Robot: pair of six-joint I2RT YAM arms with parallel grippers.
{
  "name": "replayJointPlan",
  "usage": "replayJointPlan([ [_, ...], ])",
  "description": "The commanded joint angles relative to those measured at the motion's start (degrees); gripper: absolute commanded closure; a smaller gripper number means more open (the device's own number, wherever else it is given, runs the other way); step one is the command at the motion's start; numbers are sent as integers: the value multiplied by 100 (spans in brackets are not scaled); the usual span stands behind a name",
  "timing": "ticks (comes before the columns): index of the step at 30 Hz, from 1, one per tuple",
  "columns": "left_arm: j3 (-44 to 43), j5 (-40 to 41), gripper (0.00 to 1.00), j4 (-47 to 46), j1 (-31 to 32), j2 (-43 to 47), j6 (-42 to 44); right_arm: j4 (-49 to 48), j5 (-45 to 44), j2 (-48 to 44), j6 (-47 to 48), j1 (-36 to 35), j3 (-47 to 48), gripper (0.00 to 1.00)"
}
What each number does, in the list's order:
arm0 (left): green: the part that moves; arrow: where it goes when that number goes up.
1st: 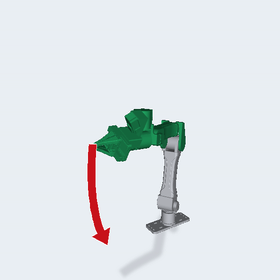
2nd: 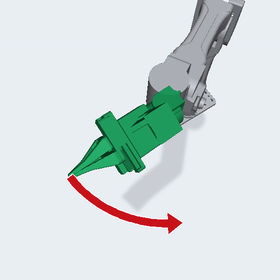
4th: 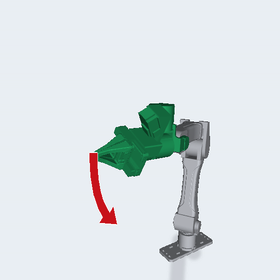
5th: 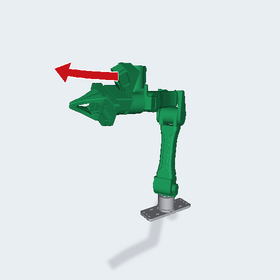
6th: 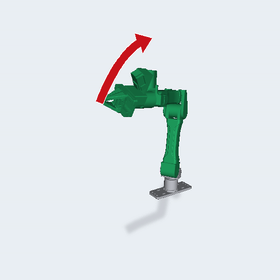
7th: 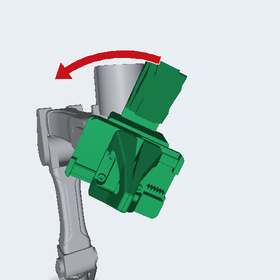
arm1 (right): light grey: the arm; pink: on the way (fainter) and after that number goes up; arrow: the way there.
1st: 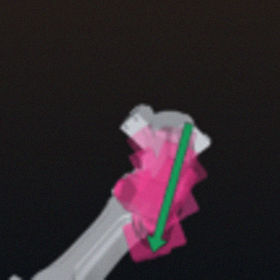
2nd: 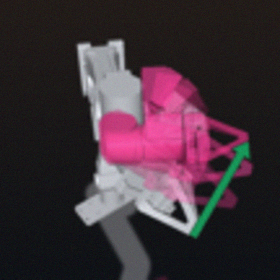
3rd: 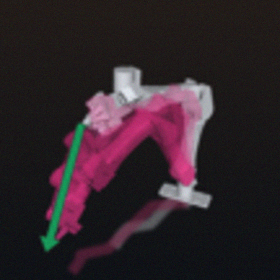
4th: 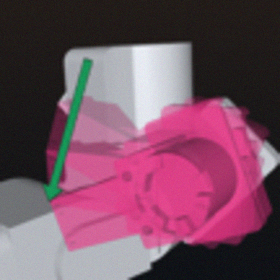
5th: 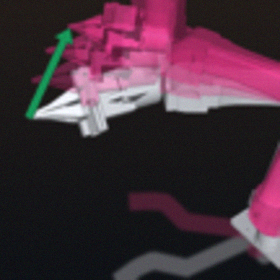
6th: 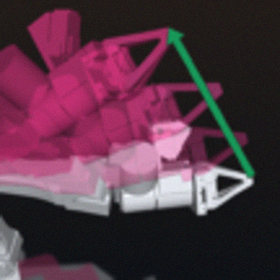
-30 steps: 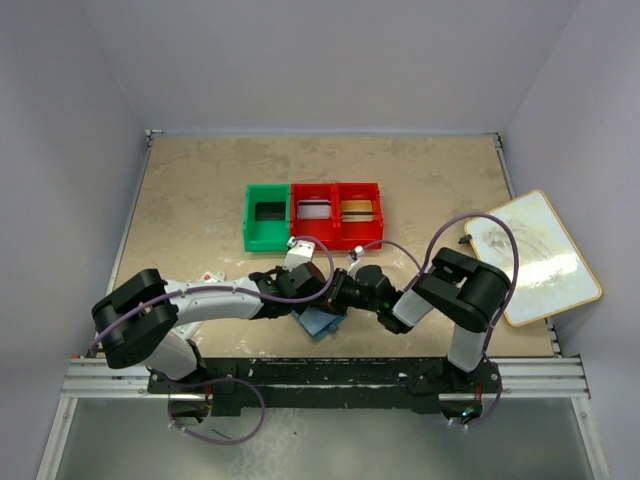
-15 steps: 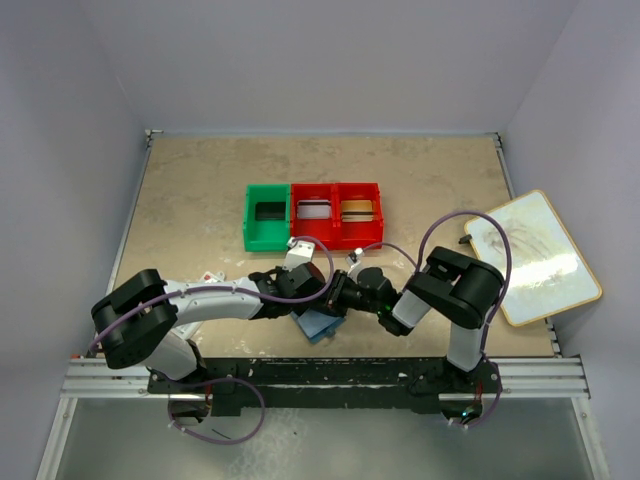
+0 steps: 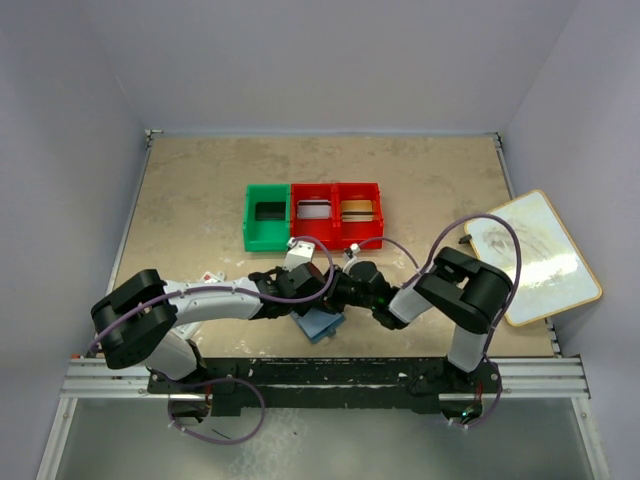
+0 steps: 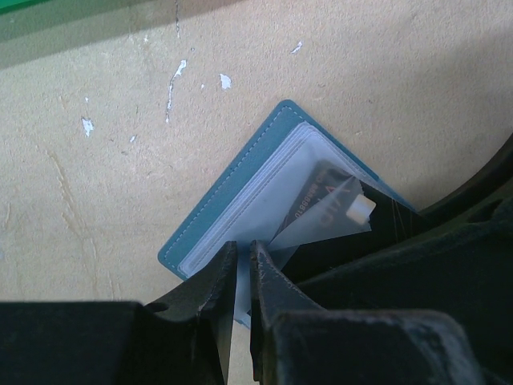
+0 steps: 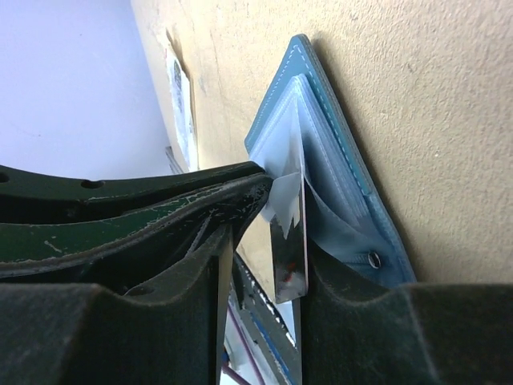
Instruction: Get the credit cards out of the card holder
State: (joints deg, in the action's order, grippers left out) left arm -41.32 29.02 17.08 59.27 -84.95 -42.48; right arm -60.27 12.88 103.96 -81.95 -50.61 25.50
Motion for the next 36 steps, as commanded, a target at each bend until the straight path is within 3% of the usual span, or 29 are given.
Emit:
replayJointPlan([
  [1,115,-62,91,60,15,89,-92,361,-356,-448,207,-16,35,65],
  [11,106,-62,91,51,22,50,-111,332,-373,-775,180,-25,-136,99],
  [25,124,31,91,76,19,40,-188,329,-65,-1005,285,-27,-398,100],
  [36,82,130,91,148,15,-59,-277,-788,365,-614,428,-28,-662,100],
])
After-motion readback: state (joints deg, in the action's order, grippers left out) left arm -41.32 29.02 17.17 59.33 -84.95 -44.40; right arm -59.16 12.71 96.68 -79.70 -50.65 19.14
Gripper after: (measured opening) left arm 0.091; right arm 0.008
